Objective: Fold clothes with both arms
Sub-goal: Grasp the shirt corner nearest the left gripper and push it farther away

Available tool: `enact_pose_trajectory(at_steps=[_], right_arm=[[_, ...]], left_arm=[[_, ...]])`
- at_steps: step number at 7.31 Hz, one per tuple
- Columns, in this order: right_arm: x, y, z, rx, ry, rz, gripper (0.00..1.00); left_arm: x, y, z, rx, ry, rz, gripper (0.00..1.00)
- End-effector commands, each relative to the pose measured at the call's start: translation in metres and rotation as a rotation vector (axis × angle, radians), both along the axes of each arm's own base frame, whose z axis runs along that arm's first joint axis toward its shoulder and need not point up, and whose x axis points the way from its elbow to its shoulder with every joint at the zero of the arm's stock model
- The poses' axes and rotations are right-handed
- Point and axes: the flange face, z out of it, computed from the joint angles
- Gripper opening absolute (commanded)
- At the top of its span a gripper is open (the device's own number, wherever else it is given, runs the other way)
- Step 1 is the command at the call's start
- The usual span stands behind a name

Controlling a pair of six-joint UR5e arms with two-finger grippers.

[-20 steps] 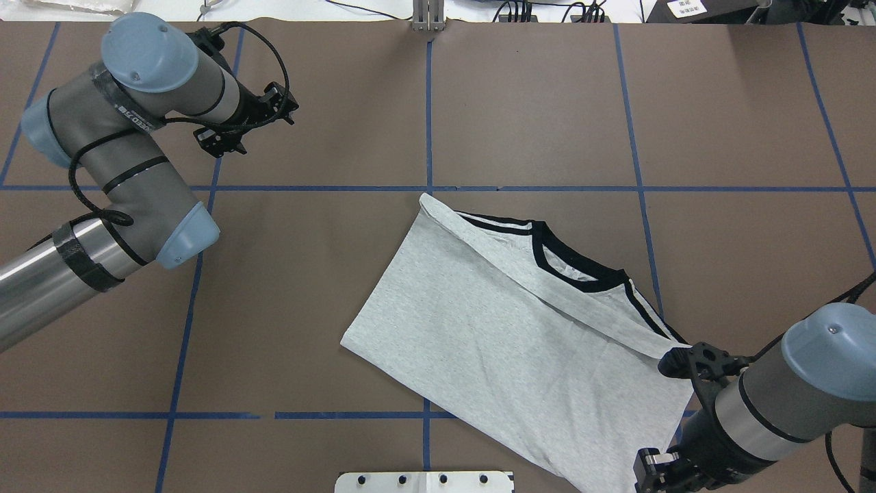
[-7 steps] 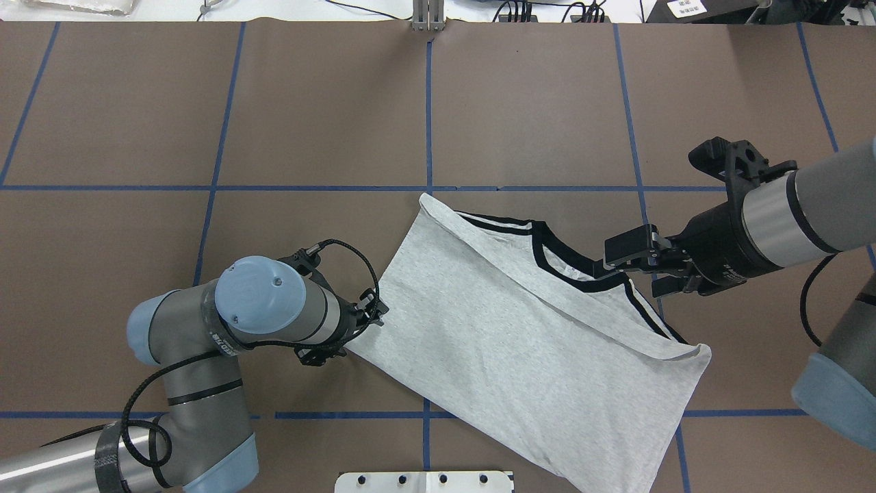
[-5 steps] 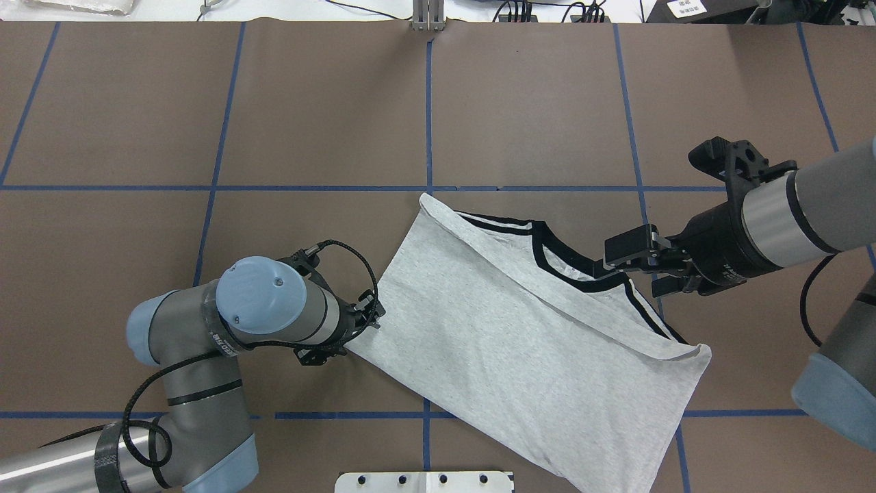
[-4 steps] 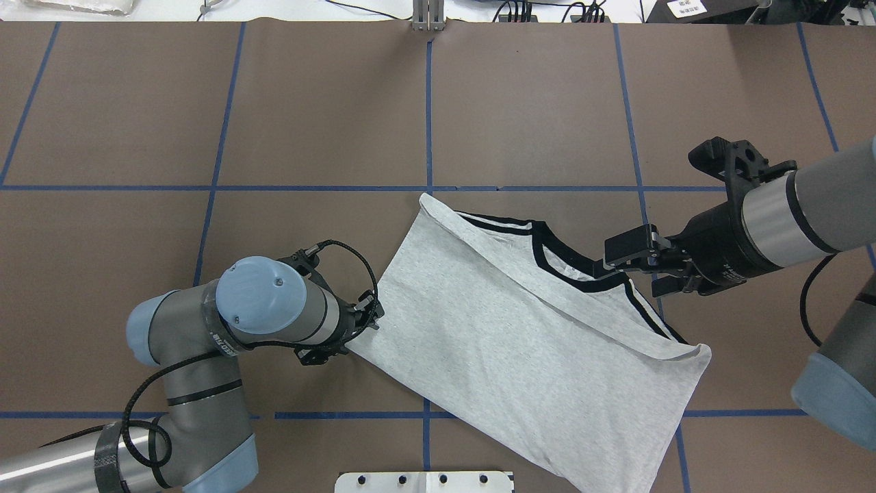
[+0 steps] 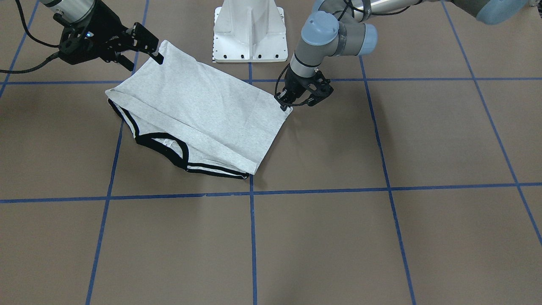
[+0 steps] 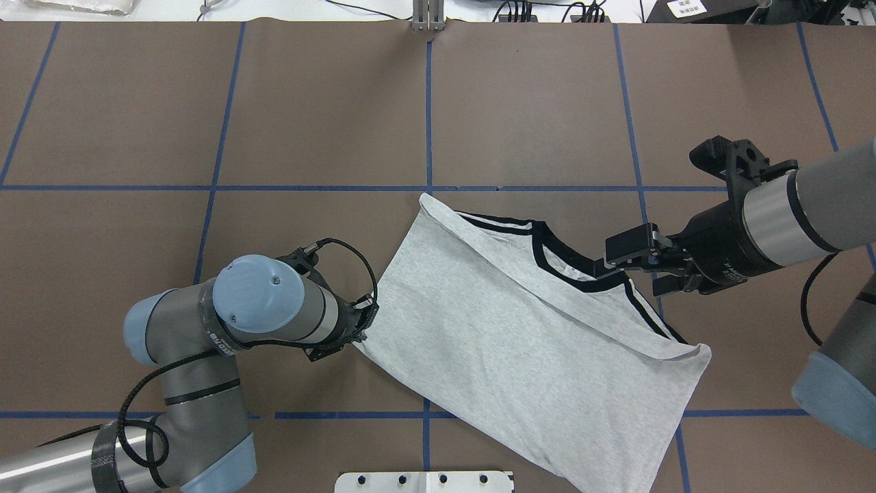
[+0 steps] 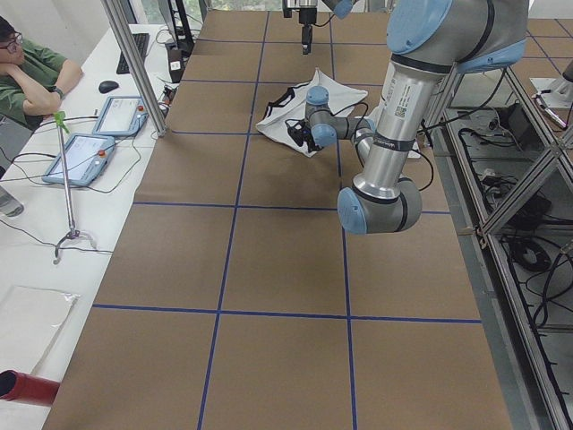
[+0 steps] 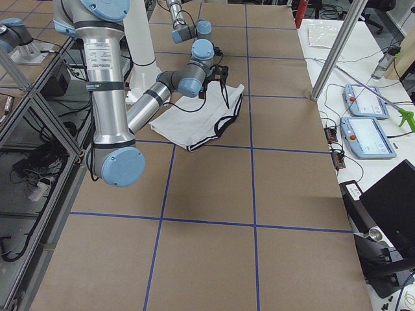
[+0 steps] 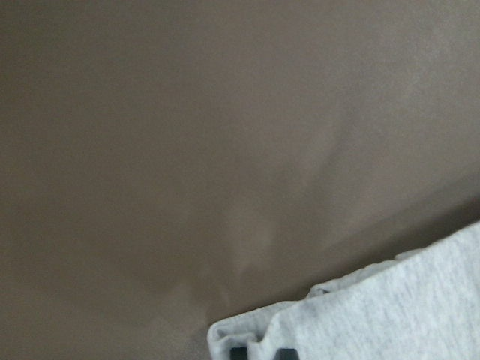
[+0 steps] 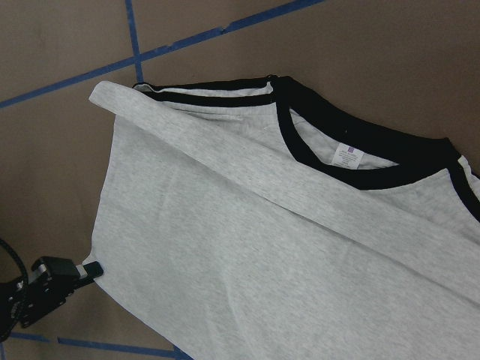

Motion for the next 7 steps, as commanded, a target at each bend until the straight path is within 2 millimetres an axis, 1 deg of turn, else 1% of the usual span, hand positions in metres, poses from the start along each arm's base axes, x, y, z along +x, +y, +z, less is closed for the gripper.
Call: enact_pose_trajectory(at_steps=[1, 2, 3, 4, 5, 6, 7], right_arm=[[-0.002, -0.003, 0.001, -0.001, 0.004, 0.005, 1.00], [-0.002, -0.003, 0.001, -0.001, 0.004, 0.005, 1.00], [-0.003, -0.004, 0.000, 0.001, 0.003, 0.005, 1.00], [-0.005, -0.007, 0.003, -0.005, 0.008, 0.006, 1.00], [-0.006, -0.007, 0.003, -0.003, 0.008, 0.006, 1.00], [-0.009, -0.011, 0.001, 0.000, 0.005, 0.007, 1.00], [-0.011, -0.013, 0.000, 0.002, 0.003, 0.009, 1.00]], left_arm=[[-0.009, -0.002, 0.005, -0.004, -0.033, -0.001, 0.00], [-0.023, -0.015, 0.003, -0.003, -0.061, -0.018, 0.00], [-0.033, -0.036, 0.009, 0.007, -0.099, -0.039, 0.00], [-0.057, -0.075, 0.016, 0.066, -0.122, -0.062, 0.00], [-0.066, -0.117, 0.030, 0.124, -0.174, -0.104, 0.00], [-0.070, -0.172, 0.031, 0.187, -0.197, -0.166, 0.00], [-0.073, -0.216, 0.037, 0.234, -0.193, -0.191, 0.00]])
